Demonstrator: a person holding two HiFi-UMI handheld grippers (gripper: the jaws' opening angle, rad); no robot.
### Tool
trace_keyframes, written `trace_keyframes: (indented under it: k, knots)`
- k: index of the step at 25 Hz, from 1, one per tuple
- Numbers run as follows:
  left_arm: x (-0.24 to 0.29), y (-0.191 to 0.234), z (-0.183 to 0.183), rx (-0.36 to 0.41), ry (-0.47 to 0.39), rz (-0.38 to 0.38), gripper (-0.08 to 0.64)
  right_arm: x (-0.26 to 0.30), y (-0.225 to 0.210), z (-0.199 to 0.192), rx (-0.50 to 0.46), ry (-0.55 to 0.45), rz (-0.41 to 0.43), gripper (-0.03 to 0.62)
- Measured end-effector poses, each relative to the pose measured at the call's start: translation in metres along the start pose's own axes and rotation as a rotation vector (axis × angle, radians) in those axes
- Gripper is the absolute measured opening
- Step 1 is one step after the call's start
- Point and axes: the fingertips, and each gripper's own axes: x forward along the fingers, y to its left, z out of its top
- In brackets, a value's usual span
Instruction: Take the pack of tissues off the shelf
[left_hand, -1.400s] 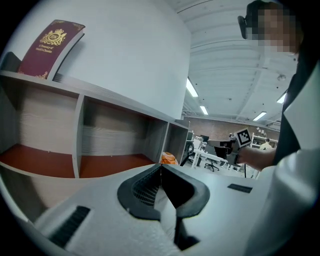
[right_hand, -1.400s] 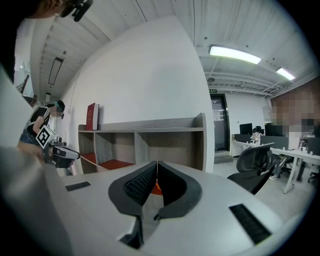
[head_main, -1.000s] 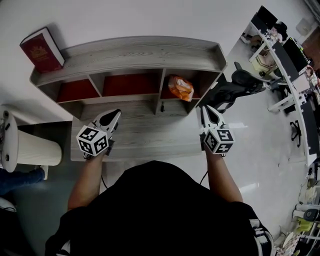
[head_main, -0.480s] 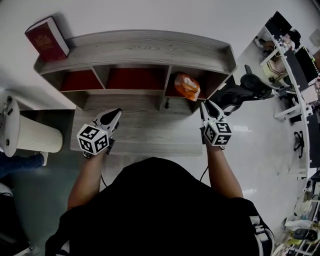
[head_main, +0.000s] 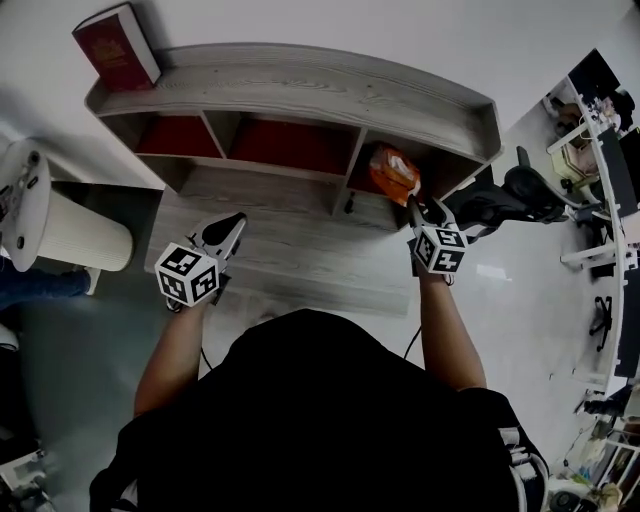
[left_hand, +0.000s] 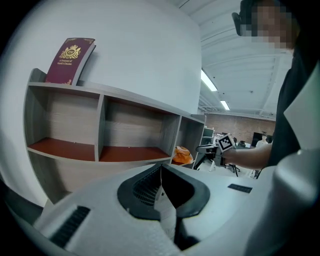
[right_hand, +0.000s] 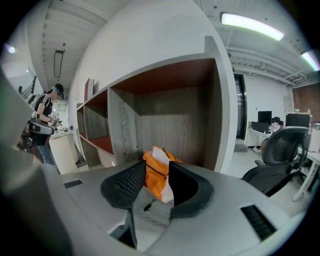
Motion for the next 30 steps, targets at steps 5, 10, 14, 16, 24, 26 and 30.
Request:
trace_keyframes:
  k: [5, 10, 14, 16, 24, 26, 30]
  knots:
    - [-0.013, 0.005, -0.011, -0.022, 0.010, 0.057, 0.018, 0.024, -0.006, -0.012, -0.024, 0.047, 0.016, 0.171]
    - [-0.024, 0.007, -0.021, -0.043, 0.015, 0.103, 0.018, 0.046, -0.005, -0.027, -0.026, 0.091, 0.034, 0.200]
    - [-0.035, 0.010, -0.031, -0.060, 0.024, 0.135, 0.018, 0.059, -0.005, -0.034, -0.042, 0.122, 0.030, 0.232]
    - [-0.040, 0.010, -0.035, -0.065, 0.028, 0.147, 0.018, 0.064, -0.005, -0.036, -0.050, 0.133, 0.030, 0.240]
    - [-0.056, 0.018, -0.039, -0.077, 0.027, 0.196, 0.018, 0.080, -0.005, -0.043, -0.072, 0.159, 0.027, 0.258]
    - [-0.059, 0.019, -0.038, -0.075, 0.026, 0.202, 0.018, 0.082, -0.006, -0.044, -0.077, 0.165, 0.021, 0.261]
    - [-0.061, 0.019, -0.039, -0.080, 0.027, 0.200, 0.018, 0.084, -0.007, -0.050, -0.085, 0.197, 0.002, 0.262]
